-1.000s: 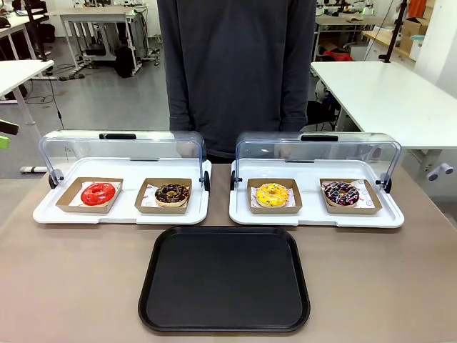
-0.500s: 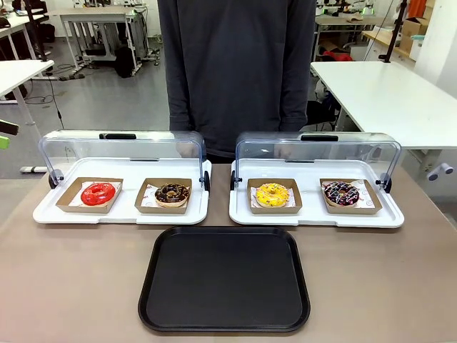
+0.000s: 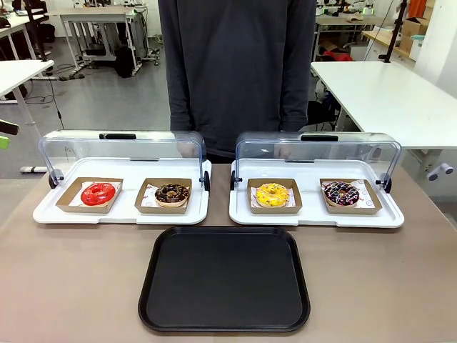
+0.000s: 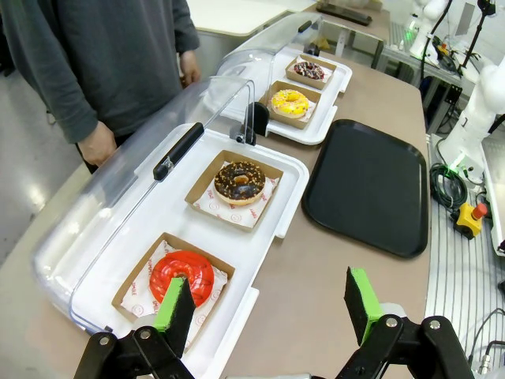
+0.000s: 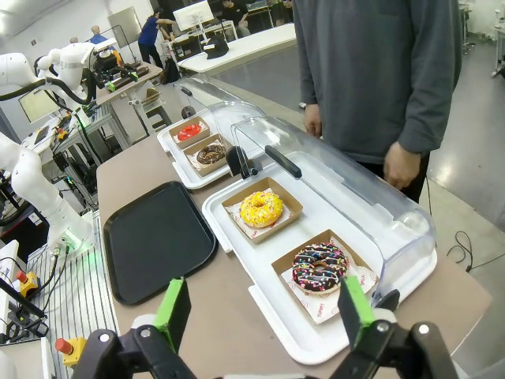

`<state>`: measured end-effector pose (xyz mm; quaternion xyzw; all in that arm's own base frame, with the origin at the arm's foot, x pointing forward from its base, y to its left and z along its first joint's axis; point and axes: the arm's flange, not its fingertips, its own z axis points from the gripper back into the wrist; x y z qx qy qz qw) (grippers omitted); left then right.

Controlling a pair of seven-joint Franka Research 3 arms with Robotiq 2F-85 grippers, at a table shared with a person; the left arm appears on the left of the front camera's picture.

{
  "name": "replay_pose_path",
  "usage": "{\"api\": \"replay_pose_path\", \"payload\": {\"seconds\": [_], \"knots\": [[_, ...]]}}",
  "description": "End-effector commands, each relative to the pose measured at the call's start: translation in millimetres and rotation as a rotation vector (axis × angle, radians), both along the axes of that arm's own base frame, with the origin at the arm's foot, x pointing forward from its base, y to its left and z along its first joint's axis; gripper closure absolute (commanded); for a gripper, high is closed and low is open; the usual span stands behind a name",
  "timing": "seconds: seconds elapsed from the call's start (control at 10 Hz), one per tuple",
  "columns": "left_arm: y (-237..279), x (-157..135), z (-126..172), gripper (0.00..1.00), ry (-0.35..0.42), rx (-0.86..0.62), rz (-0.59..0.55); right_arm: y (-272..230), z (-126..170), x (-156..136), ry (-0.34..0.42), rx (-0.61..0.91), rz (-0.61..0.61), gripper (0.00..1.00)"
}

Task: Move the third donut from the left to the tray.
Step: Pick up the Paper togo box containing the Donut indicated by the person and place it on the Handle tray.

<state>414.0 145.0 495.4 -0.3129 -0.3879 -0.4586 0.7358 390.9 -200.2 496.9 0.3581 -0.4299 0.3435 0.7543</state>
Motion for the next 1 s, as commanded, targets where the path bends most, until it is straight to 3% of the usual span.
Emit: {"api": "replay_pose_path", "payload": {"seconds": [0.0,0.9], "knots": [[-0.2,-1.4,1.7,0.00,0.007,-0.001,-0.007,0.8,0.9,1.9,-0.014,0.009,0.003,0.00],[-0.2,-1.4,1.7,0.00,0.007,-0.001,-0.007,0.8,0.9,1.9,-0.014,0.009,0.003,0.00]]}}
